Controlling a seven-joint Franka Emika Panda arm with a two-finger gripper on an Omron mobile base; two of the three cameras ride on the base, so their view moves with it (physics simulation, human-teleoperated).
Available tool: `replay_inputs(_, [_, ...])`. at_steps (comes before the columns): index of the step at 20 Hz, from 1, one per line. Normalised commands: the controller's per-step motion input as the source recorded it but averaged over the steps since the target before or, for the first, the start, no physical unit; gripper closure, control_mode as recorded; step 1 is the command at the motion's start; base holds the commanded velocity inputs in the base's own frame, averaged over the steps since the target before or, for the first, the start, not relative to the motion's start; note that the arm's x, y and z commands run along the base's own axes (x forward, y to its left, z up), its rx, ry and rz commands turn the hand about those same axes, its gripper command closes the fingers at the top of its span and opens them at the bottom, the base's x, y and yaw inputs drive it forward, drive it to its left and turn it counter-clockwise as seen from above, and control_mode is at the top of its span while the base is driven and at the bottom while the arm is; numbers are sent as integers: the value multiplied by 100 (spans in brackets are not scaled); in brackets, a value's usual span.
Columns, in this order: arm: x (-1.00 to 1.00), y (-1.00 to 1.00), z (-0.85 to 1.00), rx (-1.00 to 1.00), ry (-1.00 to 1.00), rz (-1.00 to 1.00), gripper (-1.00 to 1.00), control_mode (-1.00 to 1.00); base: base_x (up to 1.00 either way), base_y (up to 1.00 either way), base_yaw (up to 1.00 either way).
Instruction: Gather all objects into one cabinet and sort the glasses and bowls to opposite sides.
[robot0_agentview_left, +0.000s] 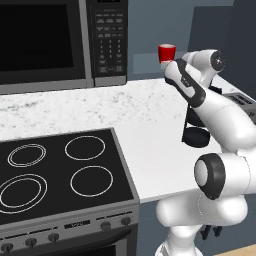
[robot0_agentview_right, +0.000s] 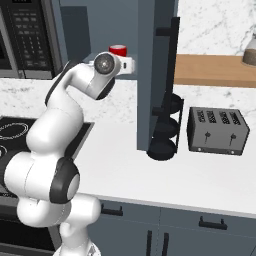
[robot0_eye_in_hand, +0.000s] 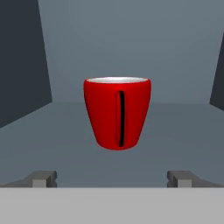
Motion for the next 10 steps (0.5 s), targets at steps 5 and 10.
replay_inputs(5, [18,-1,1,0,0,0,-100,-100,0,0,0])
replay_inputs(10, [28,0,3,0,0,0,-100,-100,0,0,0])
